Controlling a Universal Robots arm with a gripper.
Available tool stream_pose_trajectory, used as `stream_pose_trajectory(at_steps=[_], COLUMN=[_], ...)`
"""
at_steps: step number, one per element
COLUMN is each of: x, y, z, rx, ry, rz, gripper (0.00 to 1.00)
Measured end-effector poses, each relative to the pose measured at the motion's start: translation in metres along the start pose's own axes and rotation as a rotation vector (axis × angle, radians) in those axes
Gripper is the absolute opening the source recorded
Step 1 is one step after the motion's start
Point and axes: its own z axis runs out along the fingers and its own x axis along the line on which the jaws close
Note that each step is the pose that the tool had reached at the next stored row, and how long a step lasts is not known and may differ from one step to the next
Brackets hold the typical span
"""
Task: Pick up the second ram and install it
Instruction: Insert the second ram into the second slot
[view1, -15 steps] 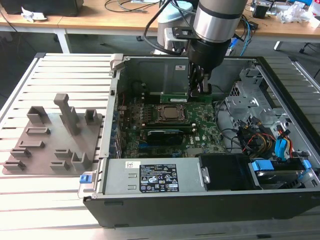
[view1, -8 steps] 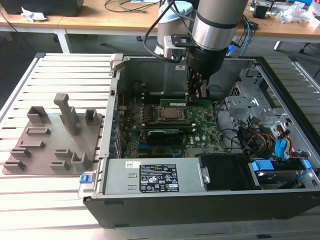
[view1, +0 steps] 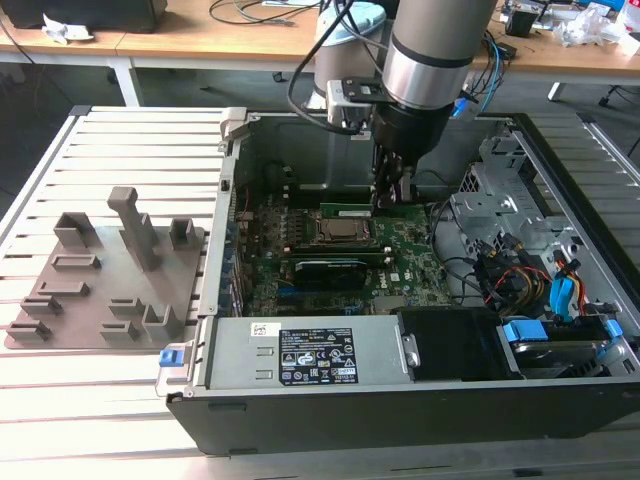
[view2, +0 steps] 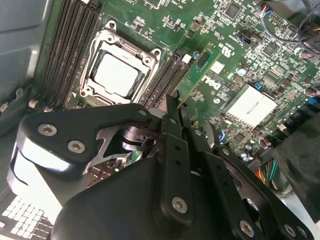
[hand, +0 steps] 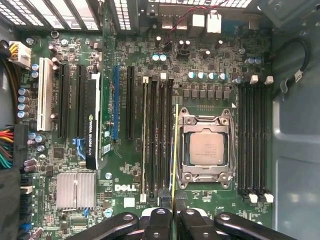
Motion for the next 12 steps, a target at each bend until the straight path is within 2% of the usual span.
stream_pose_trajectory(at_steps=[4,8,12], x=[0.0004,0.0006,0.0007], y=[-0.0003,-0.0002,0.0079], z=[0.0068,0.0103,0.0130], rx=[0.0000,0.0000,0.0000], ry=[-0.0002,-0.0001,-0.0001], rz=[0.000,0.000,0.000], gripper=[0.14,0.14,0.14])
